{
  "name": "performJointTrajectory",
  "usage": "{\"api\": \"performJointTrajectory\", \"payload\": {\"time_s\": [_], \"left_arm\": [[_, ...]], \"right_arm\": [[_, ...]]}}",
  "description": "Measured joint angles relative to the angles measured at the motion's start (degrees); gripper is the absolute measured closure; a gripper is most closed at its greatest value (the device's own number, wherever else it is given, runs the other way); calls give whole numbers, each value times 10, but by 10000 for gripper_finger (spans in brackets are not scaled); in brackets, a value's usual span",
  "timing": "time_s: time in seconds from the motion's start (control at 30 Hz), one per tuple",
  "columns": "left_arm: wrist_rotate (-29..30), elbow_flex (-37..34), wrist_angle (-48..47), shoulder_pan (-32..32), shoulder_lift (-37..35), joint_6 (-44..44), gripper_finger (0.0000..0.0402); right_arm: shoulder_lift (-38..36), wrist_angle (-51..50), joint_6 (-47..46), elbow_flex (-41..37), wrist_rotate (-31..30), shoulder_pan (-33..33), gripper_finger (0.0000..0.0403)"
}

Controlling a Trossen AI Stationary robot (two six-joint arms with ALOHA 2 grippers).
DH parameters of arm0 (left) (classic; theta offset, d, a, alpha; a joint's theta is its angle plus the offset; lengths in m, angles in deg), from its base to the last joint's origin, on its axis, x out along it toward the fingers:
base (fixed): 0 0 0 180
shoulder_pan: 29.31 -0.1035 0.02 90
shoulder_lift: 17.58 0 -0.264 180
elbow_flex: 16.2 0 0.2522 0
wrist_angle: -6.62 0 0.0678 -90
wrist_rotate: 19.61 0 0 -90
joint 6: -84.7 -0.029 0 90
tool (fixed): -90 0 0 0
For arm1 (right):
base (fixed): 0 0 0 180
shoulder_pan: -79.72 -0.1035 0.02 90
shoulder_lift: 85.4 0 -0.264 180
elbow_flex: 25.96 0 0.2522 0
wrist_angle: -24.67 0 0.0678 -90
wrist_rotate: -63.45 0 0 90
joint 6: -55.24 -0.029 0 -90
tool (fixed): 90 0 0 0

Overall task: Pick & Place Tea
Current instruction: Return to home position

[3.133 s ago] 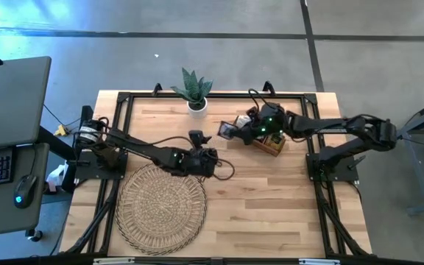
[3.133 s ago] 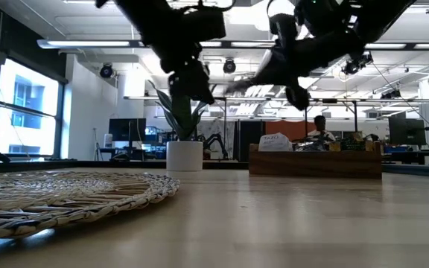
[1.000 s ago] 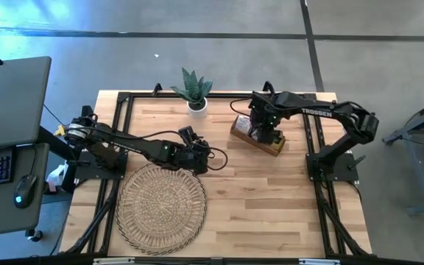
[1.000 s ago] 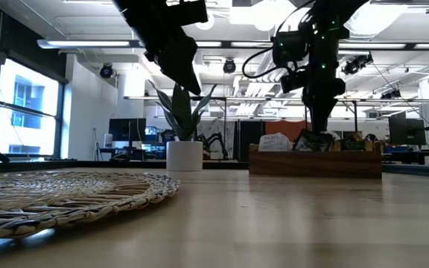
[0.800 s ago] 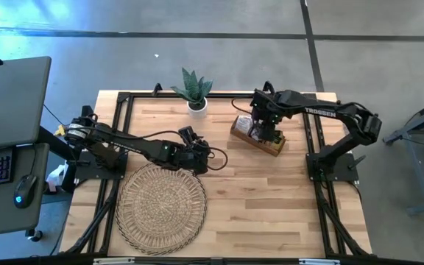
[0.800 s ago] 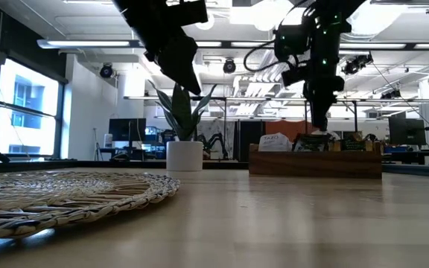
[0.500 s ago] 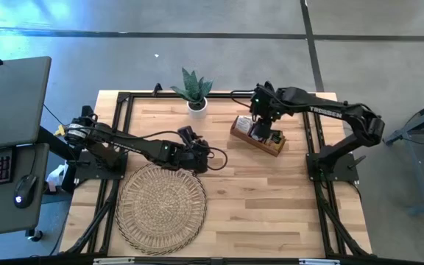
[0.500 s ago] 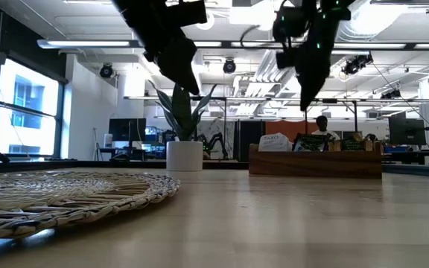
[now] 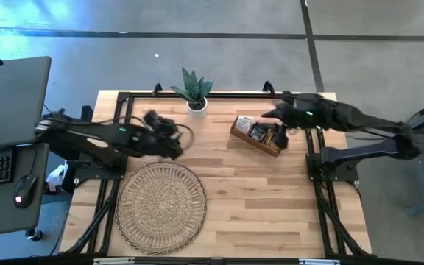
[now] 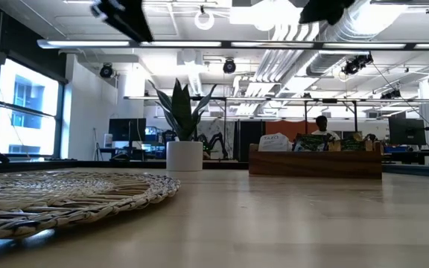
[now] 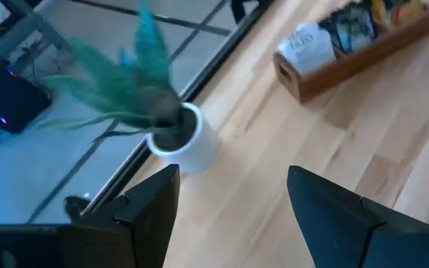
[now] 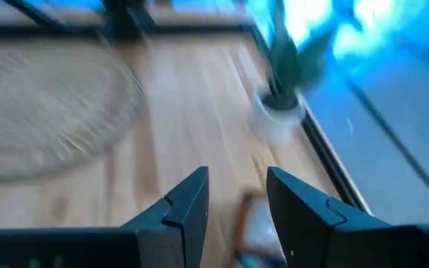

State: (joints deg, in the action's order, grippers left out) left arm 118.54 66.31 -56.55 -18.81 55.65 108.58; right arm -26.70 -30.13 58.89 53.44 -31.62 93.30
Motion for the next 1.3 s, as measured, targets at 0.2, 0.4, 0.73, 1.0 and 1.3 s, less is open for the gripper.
{"api": "performJointTrajectory", "payload": {"time_s": [0.2,0.4,0.73,1.0,1.3], "left_arm": [[-10,-13,-63,0,-133,25,156],[-22,-163,9,0,-320,32,156],[-162,-441,396,0,-580,-188,156],[-192,-524,403,0,-734,-207,156],[-237,-595,487,0,-709,-268,156]], "right_arm": [[-157,204,16,-148,66,-39,269],[-291,335,3,-296,130,-47,269],[-445,519,3,-498,150,-46,269],[-519,491,-21,-566,147,-46,269],[-574,542,-37,-651,136,-46,269]]}}
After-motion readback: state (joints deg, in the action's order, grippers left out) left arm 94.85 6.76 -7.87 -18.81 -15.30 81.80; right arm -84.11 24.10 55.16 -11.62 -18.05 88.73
